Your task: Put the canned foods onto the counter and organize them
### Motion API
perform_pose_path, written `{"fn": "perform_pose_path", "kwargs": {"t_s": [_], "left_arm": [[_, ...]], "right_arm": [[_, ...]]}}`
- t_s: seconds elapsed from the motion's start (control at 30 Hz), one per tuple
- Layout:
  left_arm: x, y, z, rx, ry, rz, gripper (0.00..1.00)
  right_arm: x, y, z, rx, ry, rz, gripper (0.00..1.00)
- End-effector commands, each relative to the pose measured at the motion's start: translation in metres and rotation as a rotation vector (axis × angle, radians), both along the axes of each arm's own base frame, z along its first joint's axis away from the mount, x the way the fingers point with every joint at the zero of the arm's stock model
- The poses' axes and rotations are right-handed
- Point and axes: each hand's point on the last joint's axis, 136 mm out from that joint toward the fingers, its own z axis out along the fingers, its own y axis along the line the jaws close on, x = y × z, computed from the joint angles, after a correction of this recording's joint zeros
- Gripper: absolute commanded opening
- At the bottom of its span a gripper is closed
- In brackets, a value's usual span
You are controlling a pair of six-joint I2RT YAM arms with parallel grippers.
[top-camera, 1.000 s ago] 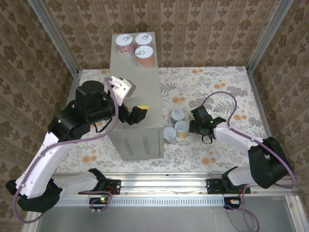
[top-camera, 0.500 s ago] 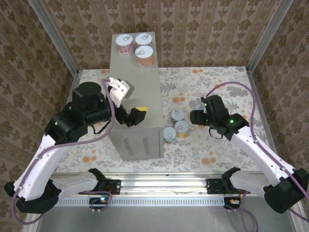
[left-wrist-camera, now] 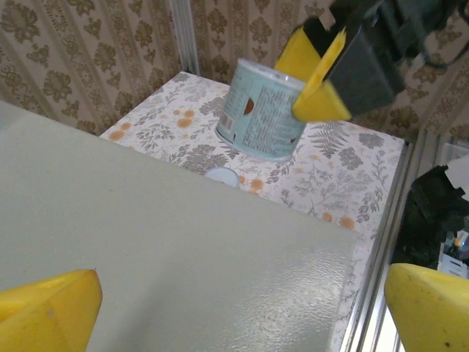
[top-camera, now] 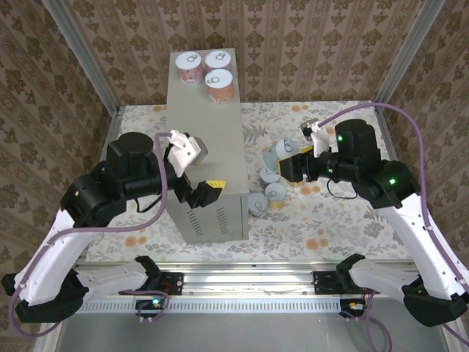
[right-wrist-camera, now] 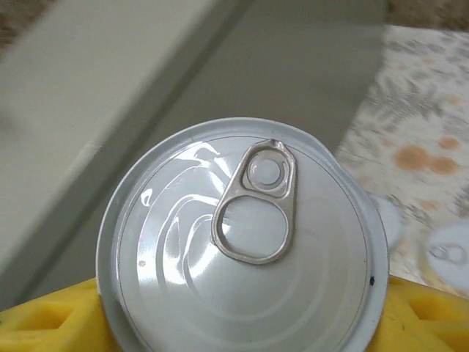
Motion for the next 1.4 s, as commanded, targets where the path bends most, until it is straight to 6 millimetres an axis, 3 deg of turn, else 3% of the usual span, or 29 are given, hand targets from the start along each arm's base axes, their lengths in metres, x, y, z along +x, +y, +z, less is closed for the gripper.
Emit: {"fn": "perform_pose_path", "kwargs": {"t_s": [0.0,0.23,0.63,1.07,1.37], "left_arm": [[-0.006,0.004,0.009,0.026,-0.057,-0.01,1.0],[-0.005,0.017,0.01,0.043,-0.094,0.043,1.0],[-0.001,0.048,0.017,0.03,-0.166,0.158,1.0],[-0.002,0.066,0.013,0.019,-0.196,0.213,1.0],[0.002,0.074,0.006,0.037,-0.217,0.248,1.0]], "right_arm": [[-0.021,0.022,0.04,0.095,-0.064,0.172,0.7],[-0.026,0.049,0.066,0.094,-0.076,0.284,0.71],[-0.02,0.078,0.064,-0.1,-0.098,0.282,0.71],[-0.002,0.113,0.039,-0.399,-0.066,0.274,0.71],[0.0,0.141,0.036,-0.412,-0.077,0.319,0.76]]}}
